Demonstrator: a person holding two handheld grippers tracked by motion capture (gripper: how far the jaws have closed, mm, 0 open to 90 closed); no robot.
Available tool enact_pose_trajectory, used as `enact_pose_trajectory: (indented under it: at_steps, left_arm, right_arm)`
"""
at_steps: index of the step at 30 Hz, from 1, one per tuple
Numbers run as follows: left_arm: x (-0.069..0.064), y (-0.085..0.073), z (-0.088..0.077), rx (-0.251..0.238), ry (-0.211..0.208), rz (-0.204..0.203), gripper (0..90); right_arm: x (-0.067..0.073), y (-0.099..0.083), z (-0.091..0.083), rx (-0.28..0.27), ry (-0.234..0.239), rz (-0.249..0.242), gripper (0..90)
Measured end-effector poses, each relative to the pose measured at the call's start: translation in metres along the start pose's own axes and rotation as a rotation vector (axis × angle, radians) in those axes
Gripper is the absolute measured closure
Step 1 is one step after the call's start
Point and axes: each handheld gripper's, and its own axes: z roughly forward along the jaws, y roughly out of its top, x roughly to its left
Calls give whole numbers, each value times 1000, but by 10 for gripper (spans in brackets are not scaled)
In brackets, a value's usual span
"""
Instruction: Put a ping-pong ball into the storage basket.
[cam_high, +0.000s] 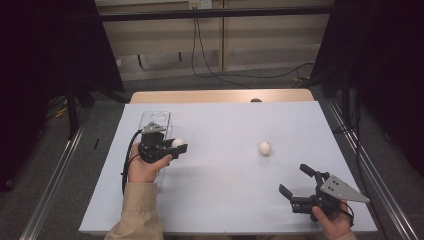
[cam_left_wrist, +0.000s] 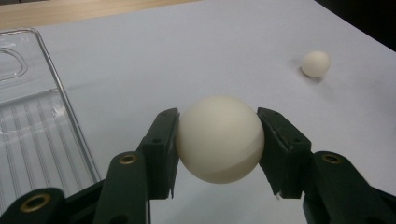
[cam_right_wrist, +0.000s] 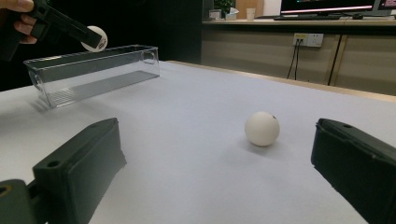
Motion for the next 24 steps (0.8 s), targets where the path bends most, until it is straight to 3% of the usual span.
enact_pose_trajectory:
  at_steps: [24]
  left_arm:
    - [9,-2,-9,-12,38,-15,510]
  right_arm:
    - [0,0,0,0,1,-3,13]
